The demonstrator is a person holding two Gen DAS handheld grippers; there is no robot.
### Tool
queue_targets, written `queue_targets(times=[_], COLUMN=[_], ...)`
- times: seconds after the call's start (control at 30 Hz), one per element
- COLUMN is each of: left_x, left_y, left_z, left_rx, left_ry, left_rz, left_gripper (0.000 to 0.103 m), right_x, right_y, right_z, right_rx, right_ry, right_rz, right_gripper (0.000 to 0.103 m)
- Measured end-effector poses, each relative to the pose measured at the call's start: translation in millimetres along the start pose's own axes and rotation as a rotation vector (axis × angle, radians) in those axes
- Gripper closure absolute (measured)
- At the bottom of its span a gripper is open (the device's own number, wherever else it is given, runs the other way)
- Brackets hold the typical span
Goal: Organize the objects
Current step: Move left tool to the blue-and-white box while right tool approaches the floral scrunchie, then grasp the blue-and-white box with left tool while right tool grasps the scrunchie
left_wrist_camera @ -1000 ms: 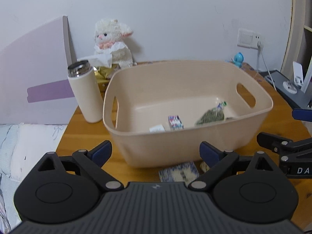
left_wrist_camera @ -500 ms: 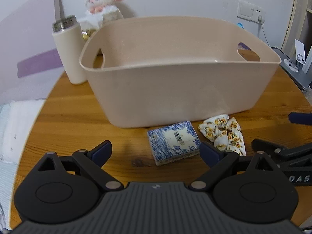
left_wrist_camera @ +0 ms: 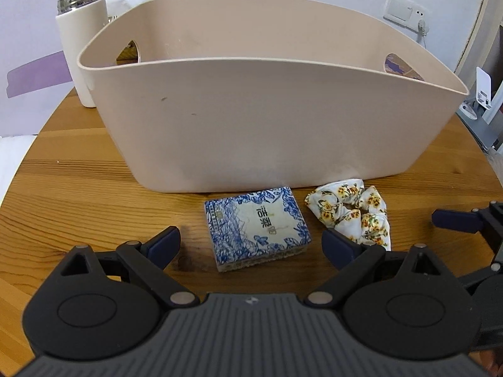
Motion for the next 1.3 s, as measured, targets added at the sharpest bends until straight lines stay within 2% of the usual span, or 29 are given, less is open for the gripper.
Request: queue_targets(times=[0.33,0.47,0.57,0.63,0.67,0.77,0.83,1.0,1.3], left_x=[1,2,2,2,2,0,-1,-9,-8], left_y=[-10,-9,-6,-3,-3,0,2,10,34], left_z=[-8,-15,-19,-22,-23,-26,-28,-33,-33], left_rx=[0.055,0.051,0.058,0.053,0.052,0.042,0.031,-0.003,-0.007], left_ry=[-0.015,-0.021,-0.033,-0.035,-0.034,-0.026,-0.020,-0.012,-0.017], left_rz=[0.016,0.003,0.004,0.002,0.001,0.003,0.001,-0.002,0.054], left_gripper=[0.007,0.012,0.026,0.033,0.036,0.038,0.038,0.038,0.038], right_x=[13,13,14,15,17,16,15,10,21], right_y=[-16,-17,-15,-12,-12,-9,-6,1,32], right_z=[-16,-22,-26,-30,-30,-33,-37,-41,-48], right_rx=[0.020,0.027,0.040,0.047,0.049,0.053,0.053,0.053,0.038], right_ry=[0.038,0.054,0.068,0.068,0.070,0.084,0.088,0.085,0.093], right_rz=[0.030,0.053,0.066,0.072,0.073,0.070,0.066,0.059,0.124], right_gripper=[0.000,0.003,0.018,0.038,0.043,0.064,0.083,0.089,0.089])
Point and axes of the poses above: each gripper's, at about its wrist camera, not at the fingertips, and y roughly against the way its jaws point, z to its right, x to its top, the point moved 8 cm from there along -y, roughly the way its jaws point, and after that the axes turned 11 degrees about x, right-handed, at the moved point
